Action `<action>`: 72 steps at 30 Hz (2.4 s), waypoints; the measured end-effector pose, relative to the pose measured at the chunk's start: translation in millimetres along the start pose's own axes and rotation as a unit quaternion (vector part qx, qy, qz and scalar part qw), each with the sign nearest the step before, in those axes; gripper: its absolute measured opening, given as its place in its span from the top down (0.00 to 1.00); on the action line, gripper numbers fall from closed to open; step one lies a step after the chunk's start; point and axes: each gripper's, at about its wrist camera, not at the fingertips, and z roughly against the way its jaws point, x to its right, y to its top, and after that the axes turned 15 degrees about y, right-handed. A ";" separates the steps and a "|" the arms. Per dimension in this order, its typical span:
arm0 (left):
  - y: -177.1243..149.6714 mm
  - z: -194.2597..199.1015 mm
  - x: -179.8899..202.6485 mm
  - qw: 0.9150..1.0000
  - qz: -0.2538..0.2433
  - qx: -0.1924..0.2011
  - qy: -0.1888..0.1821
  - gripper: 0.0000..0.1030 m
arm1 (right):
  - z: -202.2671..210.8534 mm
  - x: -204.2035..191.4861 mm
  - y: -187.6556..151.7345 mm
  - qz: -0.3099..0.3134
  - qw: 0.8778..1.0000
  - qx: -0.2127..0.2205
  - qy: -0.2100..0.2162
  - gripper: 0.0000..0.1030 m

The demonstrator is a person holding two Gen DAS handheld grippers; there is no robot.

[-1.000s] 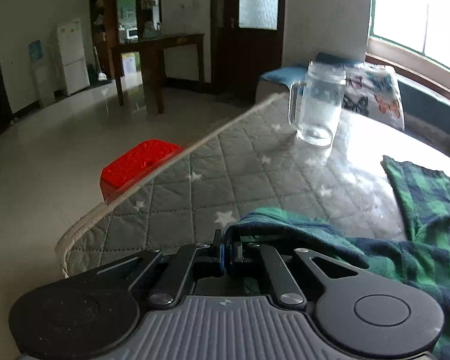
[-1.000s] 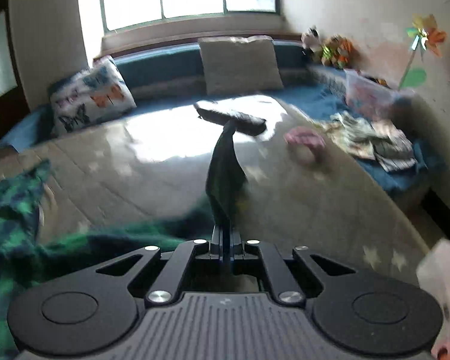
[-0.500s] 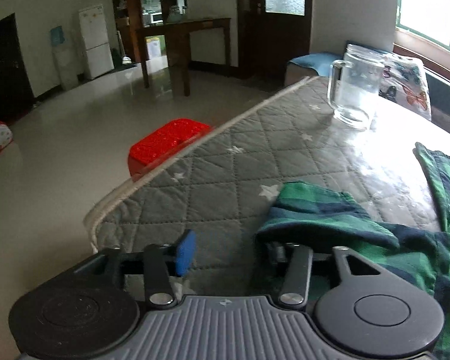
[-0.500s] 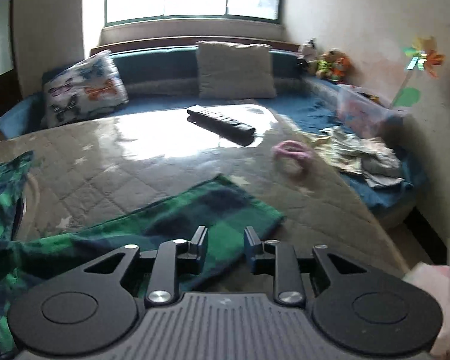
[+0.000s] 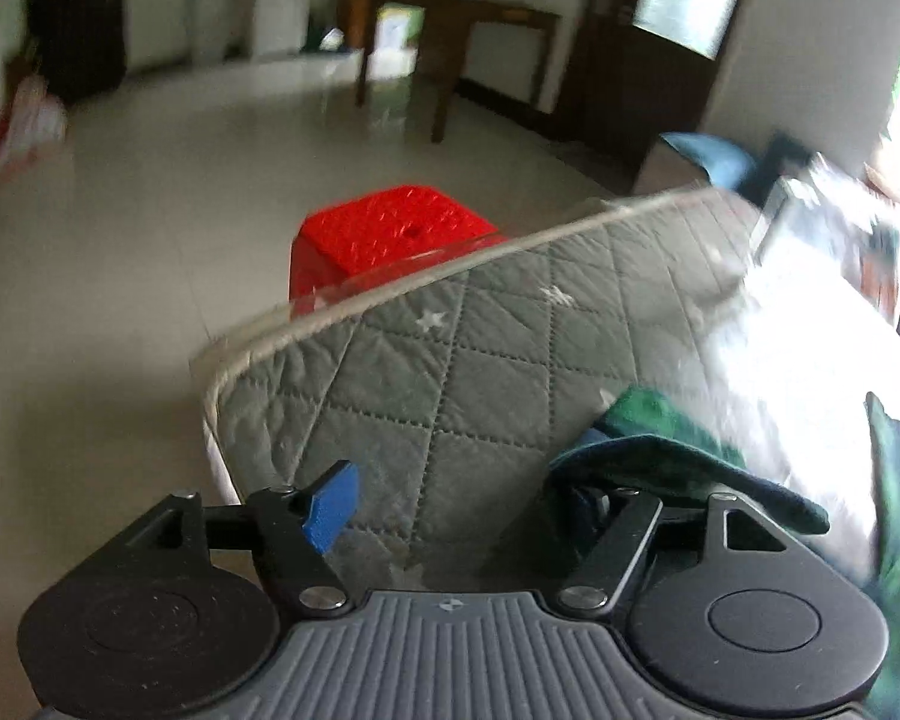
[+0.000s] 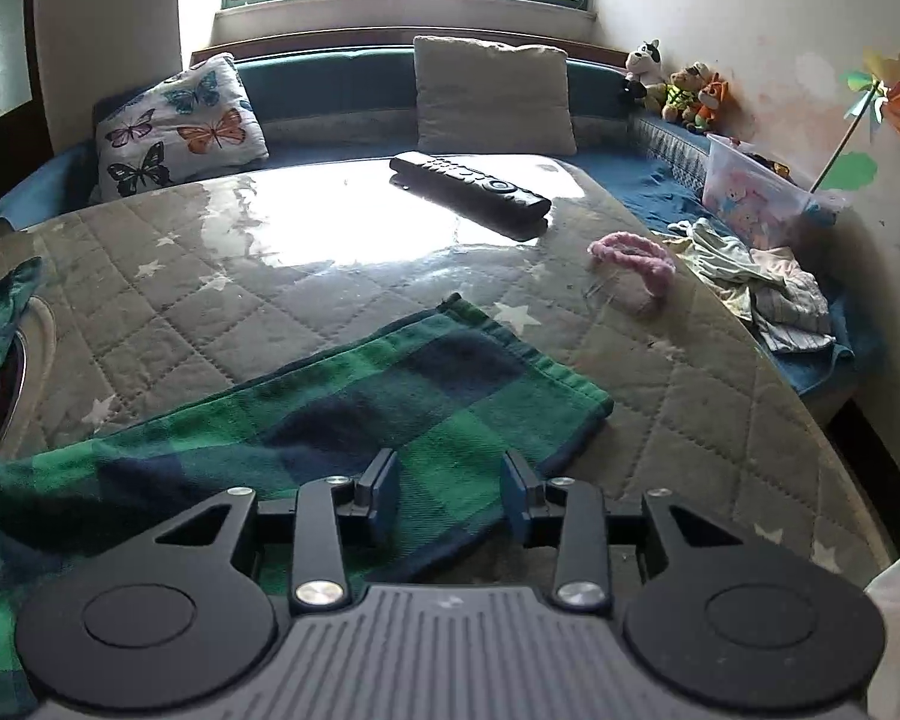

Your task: Fold clothes

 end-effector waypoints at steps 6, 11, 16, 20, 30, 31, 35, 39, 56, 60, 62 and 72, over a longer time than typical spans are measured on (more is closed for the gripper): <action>5.8 -3.9 -14.9 0.997 0.013 0.020 0.068 0.29 | -0.4 -0.3 1.9 0.002 1.000 -0.003 -0.005 0.65; 3.8 2.2 -20.9 0.993 -0.022 0.049 0.108 0.29 | 0.1 1.0 2.8 -0.001 1.000 -0.004 -0.009 0.61; -12.1 32.3 5.8 0.987 -0.092 0.103 0.078 0.29 | 6.7 5.1 -0.7 -0.004 1.000 -0.010 -0.019 0.61; -28.2 56.3 54.9 0.978 -0.165 0.129 0.010 0.31 | 12.5 2.2 -0.2 0.004 1.000 -0.019 -0.020 0.62; -34.3 67.1 197.0 0.951 -0.263 0.111 -0.118 0.46 | 6.2 -70.8 28.5 0.045 0.991 -0.027 0.124 0.62; -34.2 64.0 210.2 0.950 -0.269 0.106 -0.121 0.46 | 1.9 -80.8 32.9 0.049 0.988 -0.029 0.140 0.62; -36.6 55.1 258.4 0.942 -0.291 0.099 -0.132 0.46 | -23.6 -119.2 51.8 0.057 0.979 -0.041 0.191 0.62; -35.5 43.9 291.5 0.937 -0.306 0.099 -0.137 0.45 | -56.8 -158.7 70.9 0.067 0.970 -0.050 0.228 0.62; -22.7 14.8 356.0 0.917 -0.346 0.082 -0.180 0.74 | -140.5 -241.9 108.9 0.088 0.957 -0.057 0.272 0.62; -27.2 18.5 370.0 0.905 -0.368 0.092 -0.191 0.96 | -154.3 -254.2 113.3 0.092 0.956 -0.055 0.272 0.83; -29.8 21.0 377.8 0.900 -0.377 0.098 -0.194 0.97 | -155.8 -254.9 114.9 0.094 0.957 -0.054 0.268 0.92; -40.7 24.7 428.1 0.894 -0.387 0.128 -0.185 0.97 | -145.6 -240.7 121.0 0.100 0.966 -0.047 0.235 0.95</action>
